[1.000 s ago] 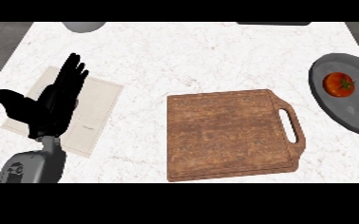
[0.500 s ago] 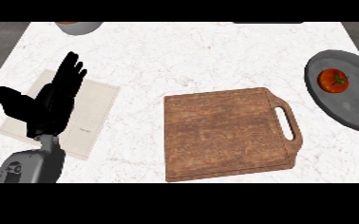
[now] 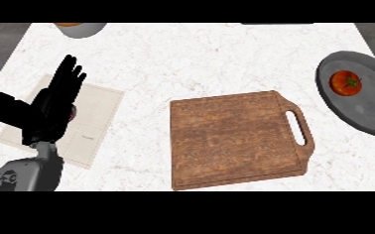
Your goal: Pick the tomato from the cutting board and place it in the pan
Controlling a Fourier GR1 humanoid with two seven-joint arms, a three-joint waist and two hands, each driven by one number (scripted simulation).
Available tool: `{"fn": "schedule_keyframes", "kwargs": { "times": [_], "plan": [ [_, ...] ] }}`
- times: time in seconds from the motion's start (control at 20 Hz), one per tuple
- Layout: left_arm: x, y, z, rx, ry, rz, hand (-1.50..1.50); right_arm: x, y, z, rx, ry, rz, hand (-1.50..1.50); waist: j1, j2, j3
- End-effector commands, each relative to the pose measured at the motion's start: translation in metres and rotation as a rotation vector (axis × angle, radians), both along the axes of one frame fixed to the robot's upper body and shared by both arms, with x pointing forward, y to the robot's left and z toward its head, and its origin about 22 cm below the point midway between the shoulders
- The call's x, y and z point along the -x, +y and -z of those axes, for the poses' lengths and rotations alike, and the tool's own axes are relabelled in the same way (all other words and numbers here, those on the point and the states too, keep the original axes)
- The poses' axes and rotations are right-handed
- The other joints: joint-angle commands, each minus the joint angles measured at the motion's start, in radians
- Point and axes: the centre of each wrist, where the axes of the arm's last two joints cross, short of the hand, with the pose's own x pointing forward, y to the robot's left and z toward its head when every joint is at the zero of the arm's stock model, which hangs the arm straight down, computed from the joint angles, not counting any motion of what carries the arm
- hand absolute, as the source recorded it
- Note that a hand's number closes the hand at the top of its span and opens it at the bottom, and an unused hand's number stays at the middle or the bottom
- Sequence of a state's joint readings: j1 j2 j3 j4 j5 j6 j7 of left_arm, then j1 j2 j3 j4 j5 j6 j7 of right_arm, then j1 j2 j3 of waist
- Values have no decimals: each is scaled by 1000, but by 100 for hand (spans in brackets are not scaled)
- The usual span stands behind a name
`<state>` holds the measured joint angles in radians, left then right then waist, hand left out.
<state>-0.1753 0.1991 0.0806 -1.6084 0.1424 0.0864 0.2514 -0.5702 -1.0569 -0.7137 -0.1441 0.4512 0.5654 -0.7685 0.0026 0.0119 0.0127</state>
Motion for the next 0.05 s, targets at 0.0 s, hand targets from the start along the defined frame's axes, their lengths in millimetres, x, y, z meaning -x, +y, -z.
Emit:
{"fn": "schedule_keyframes", "kwargs": {
  "times": [0.0],
  "plan": [
    [-3,-5,-6,6,0,-3,0,14,-5,6,-120,-93,-190,-150,-1,-1,1]
  ]
}}
